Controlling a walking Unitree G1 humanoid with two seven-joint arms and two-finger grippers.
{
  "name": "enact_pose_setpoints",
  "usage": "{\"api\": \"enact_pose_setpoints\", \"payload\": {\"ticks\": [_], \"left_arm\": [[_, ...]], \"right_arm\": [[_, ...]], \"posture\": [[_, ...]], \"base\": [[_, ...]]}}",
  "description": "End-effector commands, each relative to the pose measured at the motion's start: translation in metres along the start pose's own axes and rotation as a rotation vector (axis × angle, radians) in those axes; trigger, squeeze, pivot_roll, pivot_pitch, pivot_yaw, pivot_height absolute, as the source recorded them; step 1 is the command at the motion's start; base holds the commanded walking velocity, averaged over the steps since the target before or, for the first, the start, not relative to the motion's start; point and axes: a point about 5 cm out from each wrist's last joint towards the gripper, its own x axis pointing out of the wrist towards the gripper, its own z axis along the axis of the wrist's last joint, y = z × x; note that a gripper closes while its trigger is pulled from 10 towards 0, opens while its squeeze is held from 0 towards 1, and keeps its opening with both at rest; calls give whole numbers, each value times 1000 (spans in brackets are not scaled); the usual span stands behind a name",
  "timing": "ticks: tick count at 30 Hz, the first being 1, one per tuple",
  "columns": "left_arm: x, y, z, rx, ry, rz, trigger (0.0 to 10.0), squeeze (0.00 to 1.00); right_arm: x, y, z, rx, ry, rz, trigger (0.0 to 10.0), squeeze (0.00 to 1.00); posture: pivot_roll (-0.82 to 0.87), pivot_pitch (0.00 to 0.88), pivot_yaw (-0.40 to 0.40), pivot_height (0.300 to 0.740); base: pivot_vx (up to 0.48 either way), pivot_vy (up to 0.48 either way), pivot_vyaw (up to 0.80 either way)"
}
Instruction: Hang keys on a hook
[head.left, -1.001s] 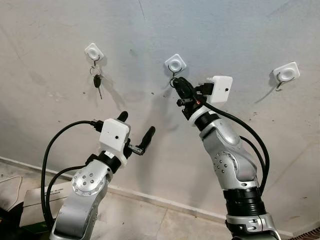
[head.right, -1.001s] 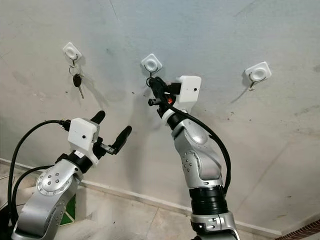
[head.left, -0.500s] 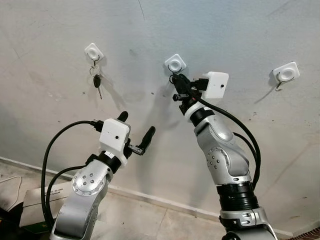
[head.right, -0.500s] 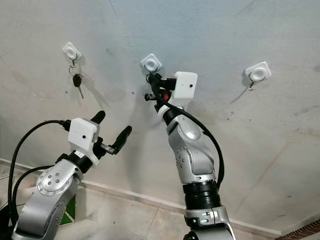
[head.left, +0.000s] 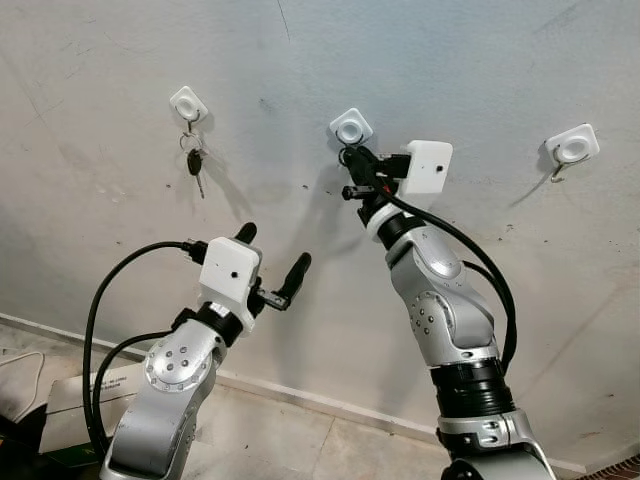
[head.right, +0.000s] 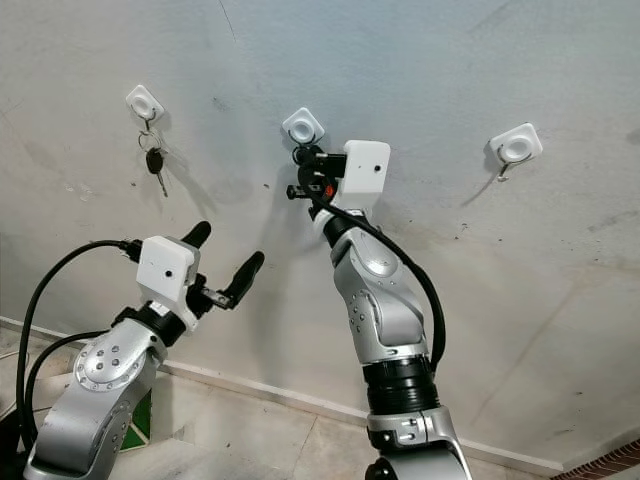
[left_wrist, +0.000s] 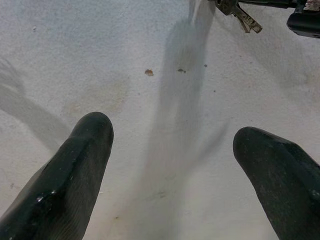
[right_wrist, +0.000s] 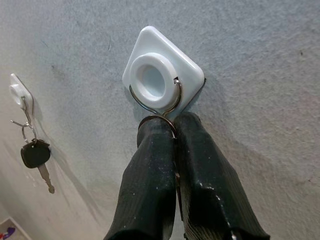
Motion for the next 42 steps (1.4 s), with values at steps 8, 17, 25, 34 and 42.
{"api": "enact_pose_setpoints", "payload": {"ticks": [8,17,25,34,42], "left_arm": [[1,0,-1,17,11,-12,10000,0],[2,-1,-1,19,15,-15,10000,0],[2,-1,-2,19,17,-17,10000,0],[2,-2,-2,26,17,-27,10000,0],[2,-3,-2,31,18,-29,10000,0]], "right_arm": [[3,-1,-9,-41,87,-27,10000,0],[0,-5,-17,-81,148,-49,10000,0],[-3,-9,-18,-114,180,-66,10000,0],[-3,-8,-20,-160,221,-63,10000,0],[-3,-12,-20,-185,267,-101,10000,0]], "posture": [[93,0,33,740],[92,0,34,740],[90,0,33,740],[88,0,36,740],[91,0,33,740]], "base": [[0,0,0],[0,0,0],[0,0,0],[0,0,0],[0,0,0]]}}
